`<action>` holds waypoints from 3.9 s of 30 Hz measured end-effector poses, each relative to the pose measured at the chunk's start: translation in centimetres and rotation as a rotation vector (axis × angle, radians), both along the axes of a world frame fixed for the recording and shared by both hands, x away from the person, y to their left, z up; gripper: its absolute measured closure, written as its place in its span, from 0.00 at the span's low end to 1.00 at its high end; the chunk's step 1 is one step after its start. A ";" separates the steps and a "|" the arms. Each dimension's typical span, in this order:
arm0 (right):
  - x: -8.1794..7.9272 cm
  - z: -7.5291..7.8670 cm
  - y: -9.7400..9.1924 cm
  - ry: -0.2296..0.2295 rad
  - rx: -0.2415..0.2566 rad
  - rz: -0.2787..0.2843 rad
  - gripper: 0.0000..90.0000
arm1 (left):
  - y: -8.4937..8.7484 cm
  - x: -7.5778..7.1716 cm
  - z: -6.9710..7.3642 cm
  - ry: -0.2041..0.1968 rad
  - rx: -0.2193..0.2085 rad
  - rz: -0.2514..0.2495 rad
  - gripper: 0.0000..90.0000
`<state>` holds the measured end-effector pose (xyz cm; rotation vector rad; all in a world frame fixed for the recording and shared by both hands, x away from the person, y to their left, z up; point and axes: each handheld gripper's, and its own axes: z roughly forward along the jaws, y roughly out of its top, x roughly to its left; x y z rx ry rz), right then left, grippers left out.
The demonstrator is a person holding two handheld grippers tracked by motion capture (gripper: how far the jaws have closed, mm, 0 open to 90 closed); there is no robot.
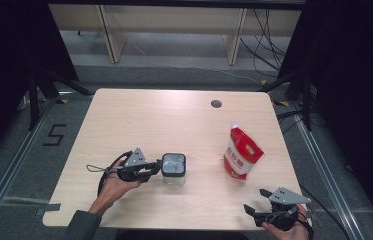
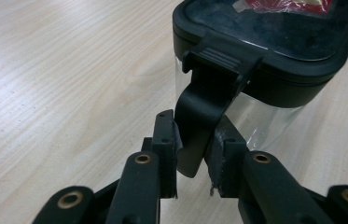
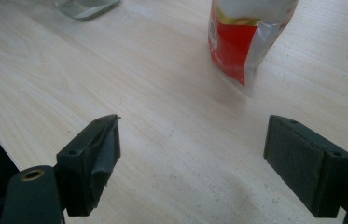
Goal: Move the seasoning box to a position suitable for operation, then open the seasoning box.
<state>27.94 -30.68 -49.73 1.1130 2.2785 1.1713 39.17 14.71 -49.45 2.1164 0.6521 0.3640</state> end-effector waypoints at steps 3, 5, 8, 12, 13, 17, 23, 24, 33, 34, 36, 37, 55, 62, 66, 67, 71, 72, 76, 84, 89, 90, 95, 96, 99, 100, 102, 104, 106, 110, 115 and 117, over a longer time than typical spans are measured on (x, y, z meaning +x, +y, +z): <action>0.0 0.0 0.0 0.016 0.006 -0.005 0.22 | 0.1 -0.1 0.1 -0.006 0.009 -0.012 0.82; 0.0 0.0 0.0 0.013 0.006 -0.005 0.22 | -0.1 -0.4 0.0 0.009 -0.001 0.004 0.82; 0.0 0.0 0.0 0.014 0.006 -0.005 0.22 | -0.2 -0.6 0.1 0.013 -0.003 -0.011 0.82; 0.0 0.0 0.0 0.014 0.005 -0.007 0.22 | -0.7 -1.2 0.1 0.019 -0.024 -0.001 0.82; 0.0 0.0 0.0 0.013 0.006 -0.007 0.22 | -0.8 -1.3 0.1 0.024 -0.028 -0.003 0.82; 0.0 0.0 0.0 0.013 0.006 -0.007 0.22 | -1.1 -1.6 0.1 0.018 -0.013 -0.016 0.82; -0.1 0.0 -0.1 0.004 0.004 -0.016 0.22 | -1.7 -2.4 0.1 0.020 -0.011 -0.018 0.81; -0.1 0.0 -0.1 0.004 0.004 -0.016 0.22 | -1.7 -2.4 0.1 0.020 -0.011 -0.018 0.81; 0.0 0.1 -0.1 -0.004 0.007 -0.005 0.22 | -2.9 -3.1 0.1 0.009 -0.014 -0.069 0.81; 0.0 0.1 -0.1 -0.004 0.007 -0.005 0.22 | -3.0 -3.2 0.1 0.015 -0.013 -0.071 0.81; 0.0 0.1 -0.1 -0.004 0.007 -0.004 0.22 | -3.3 -3.4 0.1 0.005 -0.006 -0.086 0.81; 0.0 0.1 -0.1 -0.004 0.007 -0.004 0.22 | -3.4 -3.5 0.2 0.003 -0.009 -0.098 0.81; -0.1 0.1 0.1 0.016 0.017 -0.007 0.22 | -4.7 -5.1 0.1 -0.006 0.002 -0.184 0.82; 0.1 0.0 -0.1 -0.008 0.001 0.009 0.22 | -4.6 -5.0 0.1 0.012 -0.005 -0.181 0.81; 0.1 -0.1 -0.2 -0.003 0.009 0.010 0.22 | -4.6 -5.1 0.5 0.036 -0.044 -0.174 0.70; 0.1 -0.1 -0.1 -0.004 0.008 0.011 0.22 | -4.6 -5.1 0.5 0.036 -0.044 -0.174 0.67; 0.1 0.0 0.0 -0.002 0.010 0.010 0.22 | -3.9 -5.6 0.9 0.028 -0.037 -0.149 0.55; 0.1 0.0 0.0 -0.002 0.010 0.010 0.22 | -3.9 -5.6 0.9 0.028 -0.037 -0.149 0.53; 0.0 0.1 0.1 0.005 0.011 0.016 0.22 | -3.0 -6.3 1.5 0.040 -0.070 -0.101 0.45; 0.0 0.1 0.3 -0.002 -0.001 0.028 0.22 | -2.2 -7.1 2.3 0.051 -0.106 -0.056 0.39; 0.0 0.1 0.4 -0.015 -0.006 0.026 0.25 | -2.0 -7.4 3.1 0.045 -0.113 -0.050 0.50; 0.0 0.1 0.4 -0.015 -0.006 0.026 0.25 | -2.2 -7.5 3.3 0.044 -0.143 -0.057 0.50; 0.0 0.1 0.7 -0.017 0.013 0.025 0.24 | -2.3 -7.6 4.5 -0.011 -0.144 -0.096 0.75; 0.0 0.1 0.7 -0.017 0.013 0.025 0.24 | -2.3 -7.6 4.5 -0.011 -0.144 -0.096 0.78; -0.1 0.2 0.8 -0.011 0.017 0.025 0.24 | -3.0 -7.3 4.9 -0.033 -0.130 -0.116 0.84; 0.0 0.2 0.9 -0.007 0.017 0.032 0.25 | -3.3 -7.3 4.9 -0.034 -0.128 -0.114 0.87; 0.0 0.2 1.0 -0.013 0.019 0.034 0.26 | -4.0 -7.3 4.8 -0.033 -0.133 -0.108 0.91; -0.1 0.3 1.1 -0.005 0.027 0.038 0.28 | -4.3 -7.2 4.9 -0.038 -0.122 -0.114 0.94; -0.2 0.4 1.2 -0.012 0.038 0.055 0.32 | -4.6 -7.0 4.8 -0.042 -0.124 -0.102 0.95; -0.3 0.6 1.6 -0.047 0.035 0.088 0.41 | -5.0 -6.5 4.7 -0.036 -0.132 -0.088 0.97; -0.5 1.1 2.7 -0.052 0.079 0.101 0.50 | -5.2 -6.2 4.4 -0.035 -0.118 -0.081 0.97; -0.2 1.1 2.8 -0.091 0.070 0.125 0.51 | -5.2 -6.2 4.4 -0.039 -0.115 -0.087 0.97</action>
